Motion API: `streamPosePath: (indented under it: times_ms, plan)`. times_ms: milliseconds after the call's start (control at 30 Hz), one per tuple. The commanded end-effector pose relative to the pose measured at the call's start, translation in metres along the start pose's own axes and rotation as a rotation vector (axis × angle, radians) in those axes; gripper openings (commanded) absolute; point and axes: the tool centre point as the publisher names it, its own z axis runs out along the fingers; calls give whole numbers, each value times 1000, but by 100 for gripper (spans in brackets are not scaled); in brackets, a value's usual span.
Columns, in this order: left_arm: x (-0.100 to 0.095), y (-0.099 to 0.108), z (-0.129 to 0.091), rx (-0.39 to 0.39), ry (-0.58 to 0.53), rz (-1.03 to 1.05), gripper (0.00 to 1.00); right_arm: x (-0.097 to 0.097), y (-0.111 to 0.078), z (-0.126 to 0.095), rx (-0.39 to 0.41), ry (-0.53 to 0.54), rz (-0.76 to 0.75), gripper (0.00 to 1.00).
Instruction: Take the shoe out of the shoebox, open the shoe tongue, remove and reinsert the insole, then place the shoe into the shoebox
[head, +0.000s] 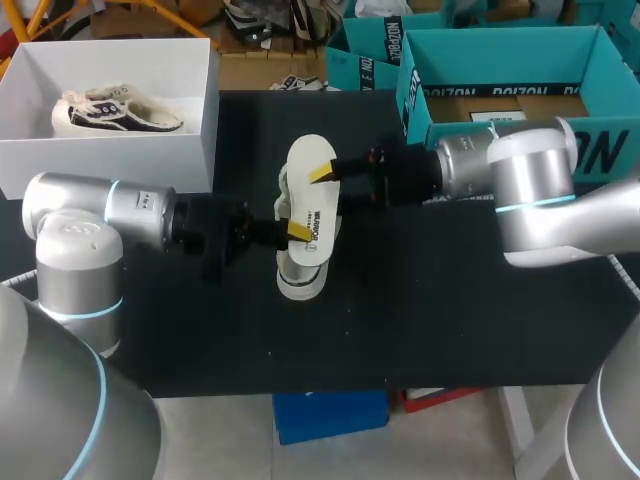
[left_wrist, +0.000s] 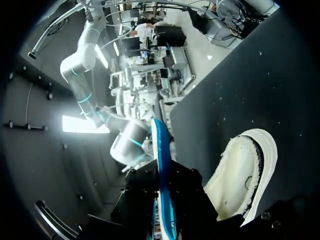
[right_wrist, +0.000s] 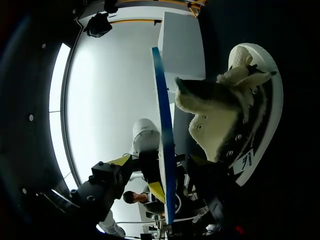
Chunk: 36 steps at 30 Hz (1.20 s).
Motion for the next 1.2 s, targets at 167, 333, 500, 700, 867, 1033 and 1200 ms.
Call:
streamPosePath:
  times_ms: [167, 333, 500, 700, 867, 1033, 1200]
  plan:
    - [0, -1, 1, -5, 3, 3, 0, -2, 4, 2, -4, -6, 0, 48]
    - [0, -1, 1, -5, 3, 3, 0, 0, 7, 0, -7, -15, -4, 0]
    - [0, -1, 1, -5, 3, 3, 0, 0, 8, 0, -6, -16, -3, 0]
    - [0, -1, 1, -5, 3, 3, 0, 0, 8, 0, -6, -16, -3, 0]
    - [-13, 0, -7, -31, 42, -3, 100, 0, 8, 0, -6, -16, -3, 0]
    - [-27, 2, -31, -18, 204, -32, 100, 0, 8, 0, -6, -16, -3, 0]
    - [-42, 3, -54, 82, 462, -33, 100, 0, 8, 0, -6, -16, -3, 0]
